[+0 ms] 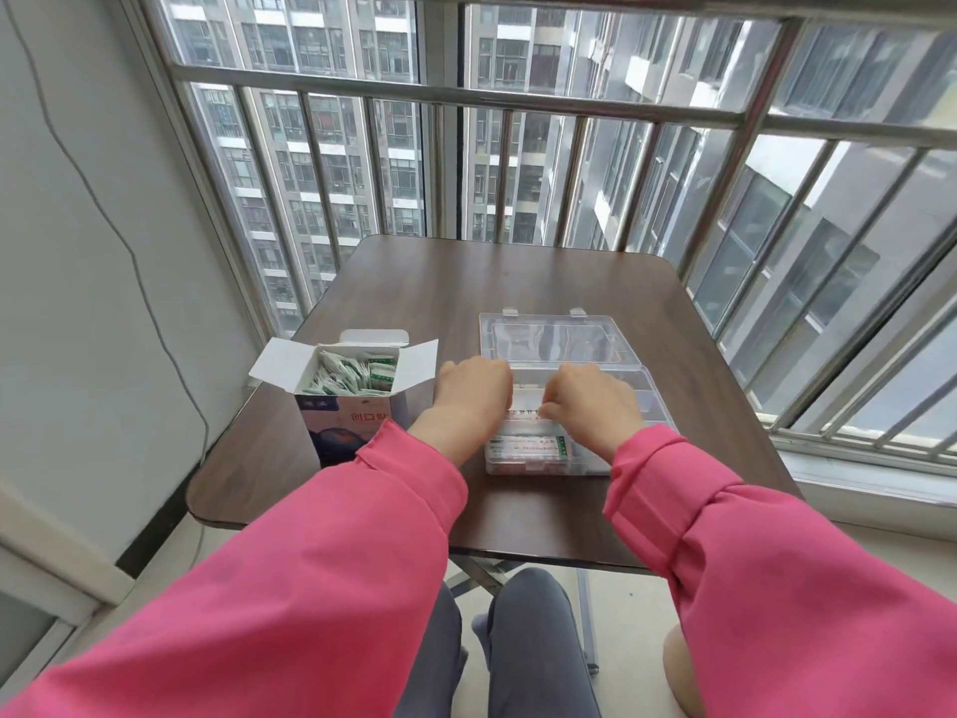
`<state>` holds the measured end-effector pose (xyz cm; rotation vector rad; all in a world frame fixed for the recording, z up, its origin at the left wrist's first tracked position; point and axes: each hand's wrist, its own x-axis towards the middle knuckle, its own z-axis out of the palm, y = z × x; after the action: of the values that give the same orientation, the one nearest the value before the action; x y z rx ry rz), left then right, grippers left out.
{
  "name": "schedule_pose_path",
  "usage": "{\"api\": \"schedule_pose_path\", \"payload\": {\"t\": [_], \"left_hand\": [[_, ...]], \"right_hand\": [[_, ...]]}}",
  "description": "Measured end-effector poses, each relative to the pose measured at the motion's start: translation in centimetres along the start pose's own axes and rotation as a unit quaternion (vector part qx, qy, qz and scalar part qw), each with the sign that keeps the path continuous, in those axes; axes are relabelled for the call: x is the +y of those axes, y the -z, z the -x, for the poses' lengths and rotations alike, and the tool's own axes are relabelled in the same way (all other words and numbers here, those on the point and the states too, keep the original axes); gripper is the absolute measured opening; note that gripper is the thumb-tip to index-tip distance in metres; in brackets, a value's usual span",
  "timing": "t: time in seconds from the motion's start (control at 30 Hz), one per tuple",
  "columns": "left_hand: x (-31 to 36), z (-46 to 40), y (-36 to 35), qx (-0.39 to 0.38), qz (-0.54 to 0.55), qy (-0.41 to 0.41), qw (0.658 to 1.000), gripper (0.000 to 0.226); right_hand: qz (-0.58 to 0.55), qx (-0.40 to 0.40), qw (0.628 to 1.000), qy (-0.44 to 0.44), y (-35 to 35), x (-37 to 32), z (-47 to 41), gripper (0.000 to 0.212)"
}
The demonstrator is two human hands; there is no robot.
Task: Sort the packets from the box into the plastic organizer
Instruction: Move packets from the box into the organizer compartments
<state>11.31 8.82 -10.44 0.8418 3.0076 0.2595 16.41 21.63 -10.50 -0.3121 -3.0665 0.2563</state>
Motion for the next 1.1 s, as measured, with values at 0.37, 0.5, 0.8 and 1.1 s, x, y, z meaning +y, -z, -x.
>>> {"api": "schedule_pose_path", "payload": {"t": [0.37,0.5,0.8,1.1], "left_hand": [[0.5,1.8,0.6,0.015,0.104,-0.004,0.994,0.03],[1.0,3.5,1.5,0.077,0.201,-0.053,0.975,0.023],[-4.5,7.8,7.0,0.236,0.2,-0.045,0.95,0.03],[-14.1,7.1,9.7,-0.094,0.015,0.007,0.995,0.099]], "right_hand": [[-0.1,0.012,0.995,0.0,1.0,0.3,0.8,0.025],[-0.175,0.08,0.981,0.015,2.1,0.1,1.8,0.023],[-0.228,0.168,0.95,0.134,5.3,-6.2,4.3,0.024],[-0.133,0.083,0.967,0.201,5.7,-13.1,3.0,0.025]]}}
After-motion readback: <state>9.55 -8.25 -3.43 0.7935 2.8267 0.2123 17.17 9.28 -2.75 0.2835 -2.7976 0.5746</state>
